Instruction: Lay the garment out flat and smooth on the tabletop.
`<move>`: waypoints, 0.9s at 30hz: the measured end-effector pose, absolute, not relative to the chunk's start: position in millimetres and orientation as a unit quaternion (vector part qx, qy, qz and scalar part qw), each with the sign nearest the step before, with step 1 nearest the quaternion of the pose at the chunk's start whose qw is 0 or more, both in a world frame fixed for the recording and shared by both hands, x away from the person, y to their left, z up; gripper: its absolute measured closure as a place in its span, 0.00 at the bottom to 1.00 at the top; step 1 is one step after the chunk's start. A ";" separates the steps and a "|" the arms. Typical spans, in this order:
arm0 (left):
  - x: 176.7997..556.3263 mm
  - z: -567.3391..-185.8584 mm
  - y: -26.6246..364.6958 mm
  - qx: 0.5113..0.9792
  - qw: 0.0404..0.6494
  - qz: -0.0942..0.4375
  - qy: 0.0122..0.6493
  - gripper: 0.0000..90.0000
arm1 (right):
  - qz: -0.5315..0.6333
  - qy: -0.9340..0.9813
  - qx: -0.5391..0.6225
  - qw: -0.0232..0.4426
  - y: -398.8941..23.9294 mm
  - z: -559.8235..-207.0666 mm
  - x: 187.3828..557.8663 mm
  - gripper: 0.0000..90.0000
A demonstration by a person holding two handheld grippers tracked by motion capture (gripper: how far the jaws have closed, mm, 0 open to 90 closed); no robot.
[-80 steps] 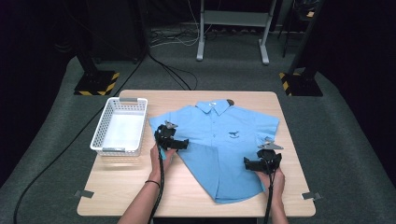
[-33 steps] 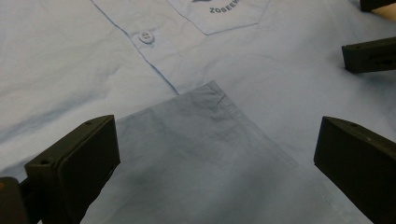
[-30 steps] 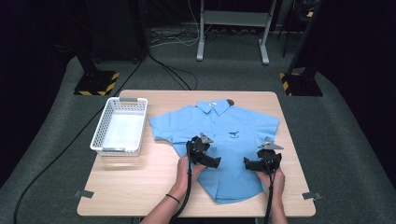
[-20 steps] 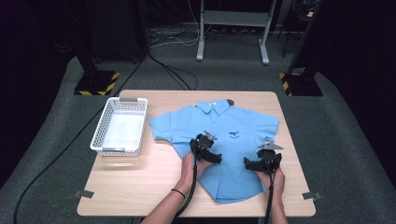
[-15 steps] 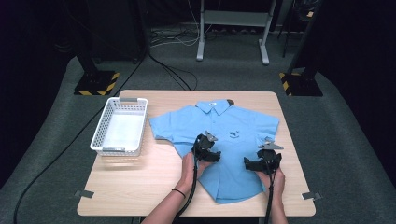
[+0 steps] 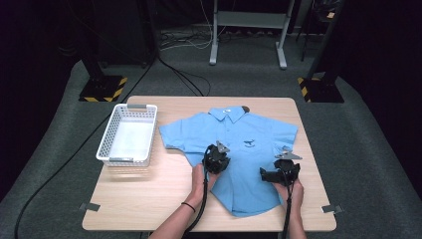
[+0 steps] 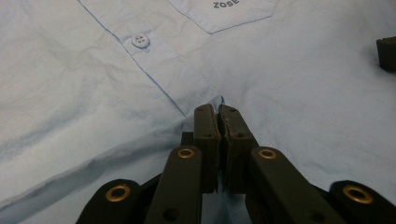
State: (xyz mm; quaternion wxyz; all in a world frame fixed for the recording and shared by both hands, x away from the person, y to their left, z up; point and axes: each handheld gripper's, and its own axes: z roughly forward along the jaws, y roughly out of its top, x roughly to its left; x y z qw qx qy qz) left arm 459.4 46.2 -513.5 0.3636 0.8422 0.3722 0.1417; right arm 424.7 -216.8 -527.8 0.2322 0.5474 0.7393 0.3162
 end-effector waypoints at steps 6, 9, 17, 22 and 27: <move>449.6 -503.9 53.9 0.830 0.388 0.150 0.370 0.96 | 0.316 0.739 0.548 0.232 -216.8 -527.8 424.7 0.01; 443.7 -497.9 58.6 0.827 0.395 0.157 0.368 0.97 | 0.316 0.739 0.548 0.232 -216.8 -527.8 424.6 0.01; 425.2 -481.2 75.1 0.819 0.409 0.167 0.365 0.97 | 0.316 0.739 0.548 0.233 -216.8 -527.8 424.5 0.02; 411.1 -475.7 89.3 0.817 0.410 0.177 0.364 0.97 | 0.316 0.739 0.548 0.233 -216.8 -527.7 424.5 0.02; 392.1 -476.2 106.6 0.811 0.414 0.182 0.370 0.97 | 0.316 0.739 0.548 0.233 -216.8 -527.7 424.5 0.02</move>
